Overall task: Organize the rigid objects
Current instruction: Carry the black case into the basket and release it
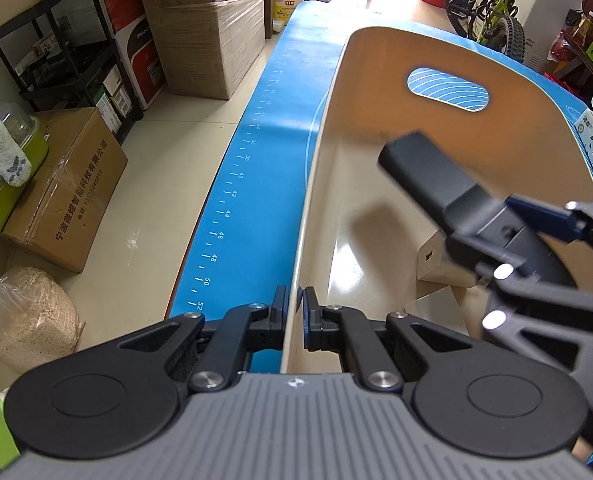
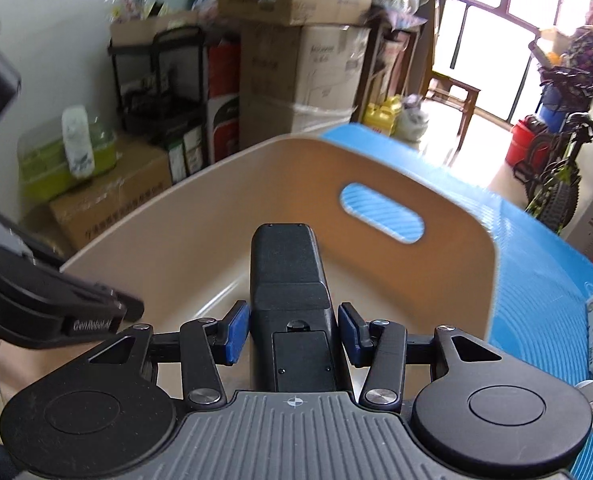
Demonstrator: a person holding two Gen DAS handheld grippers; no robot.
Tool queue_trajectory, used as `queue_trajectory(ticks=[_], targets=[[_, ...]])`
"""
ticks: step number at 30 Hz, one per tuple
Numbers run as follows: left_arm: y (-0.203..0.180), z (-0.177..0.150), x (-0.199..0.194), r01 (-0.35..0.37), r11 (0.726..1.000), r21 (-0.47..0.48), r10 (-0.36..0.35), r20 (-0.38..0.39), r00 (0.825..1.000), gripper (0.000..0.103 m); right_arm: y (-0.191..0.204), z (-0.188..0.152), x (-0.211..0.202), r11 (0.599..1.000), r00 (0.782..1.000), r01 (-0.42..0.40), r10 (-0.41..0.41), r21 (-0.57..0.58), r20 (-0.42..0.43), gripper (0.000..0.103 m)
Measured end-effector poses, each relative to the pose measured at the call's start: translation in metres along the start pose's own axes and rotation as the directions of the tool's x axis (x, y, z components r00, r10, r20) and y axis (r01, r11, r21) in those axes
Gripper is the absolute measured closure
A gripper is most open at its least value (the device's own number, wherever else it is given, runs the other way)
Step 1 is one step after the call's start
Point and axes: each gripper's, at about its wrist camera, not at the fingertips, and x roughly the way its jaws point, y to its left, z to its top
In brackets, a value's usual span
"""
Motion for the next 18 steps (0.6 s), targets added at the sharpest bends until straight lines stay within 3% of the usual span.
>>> queue_trajectory(ticks=[5, 10, 18], targets=[[-0.002, 0.001, 0.000, -0.003, 1.000, 0.003, 0.003, -0.001, 1.000, 0.095, 0.002, 0.001, 0.013, 1.000, 0.994, -0.009, 0.008, -0.014, -0.109, 0.050], [-0.003, 0.001, 0.000, -0.006, 1.000, 0.005, 0.006, -0.001, 1.000, 0.095, 0.001, 0.001, 0.021, 1.000, 0.986, -0.027, 0.026, -0.005, -0.164, 0.050], [-0.004, 0.002, 0.000, -0.015, 1.000, 0.007, 0.015, -0.001, 1.000, 0.094, -0.007, -0.002, 0.006, 0.999, 0.993, -0.044, 0.046, 0.026, -0.104, 0.039]])
